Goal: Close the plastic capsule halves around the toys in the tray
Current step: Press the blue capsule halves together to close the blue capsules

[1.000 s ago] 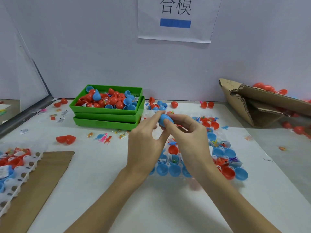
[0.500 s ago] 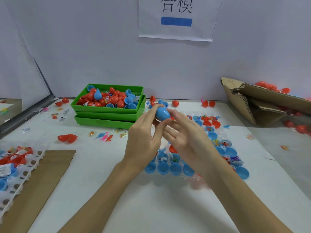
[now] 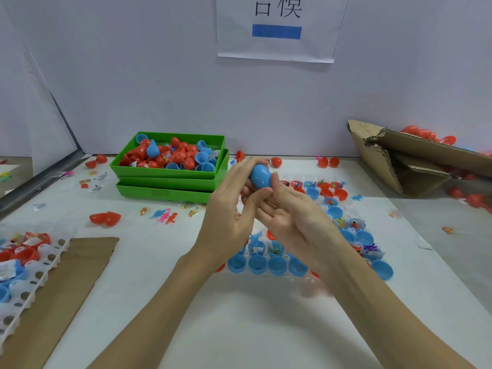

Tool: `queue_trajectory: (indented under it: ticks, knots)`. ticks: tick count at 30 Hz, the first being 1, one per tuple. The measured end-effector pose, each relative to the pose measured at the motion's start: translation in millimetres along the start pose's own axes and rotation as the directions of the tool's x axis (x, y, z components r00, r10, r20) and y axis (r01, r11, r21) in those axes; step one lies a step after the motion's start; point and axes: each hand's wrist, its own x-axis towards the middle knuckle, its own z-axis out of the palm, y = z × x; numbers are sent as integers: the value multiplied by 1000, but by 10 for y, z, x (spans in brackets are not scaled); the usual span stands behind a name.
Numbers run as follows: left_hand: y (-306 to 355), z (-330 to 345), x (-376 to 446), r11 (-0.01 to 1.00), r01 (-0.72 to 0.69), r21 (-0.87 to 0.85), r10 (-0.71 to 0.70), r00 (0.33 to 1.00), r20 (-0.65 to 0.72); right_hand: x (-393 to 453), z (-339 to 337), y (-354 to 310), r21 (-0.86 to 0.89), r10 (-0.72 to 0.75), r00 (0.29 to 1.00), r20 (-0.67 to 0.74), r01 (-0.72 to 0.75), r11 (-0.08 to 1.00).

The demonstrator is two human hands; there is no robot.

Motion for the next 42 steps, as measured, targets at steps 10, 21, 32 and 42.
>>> queue_trajectory:
  ticks: [10, 21, 32, 42]
  knots:
    - [7, -2, -5, 999, 30, -29, -30, 1000, 9, -21, 17, -11, -71, -24, 999, -46, 21, 997]
    - [23, -8, 5, 980, 155, -127, -155, 988, 14, -34, 62, -45, -35, 24, 999, -22, -25, 999]
    - [58, 7, 27, 998, 54, -39, -56, 997, -44, -22, 103, 4, 105, -60, 997, -54, 66, 992]
    - [103, 33, 17, 984, 83, -159, -97, 992, -83, -24, 108, -12, 85, -77, 994, -71, 83, 993]
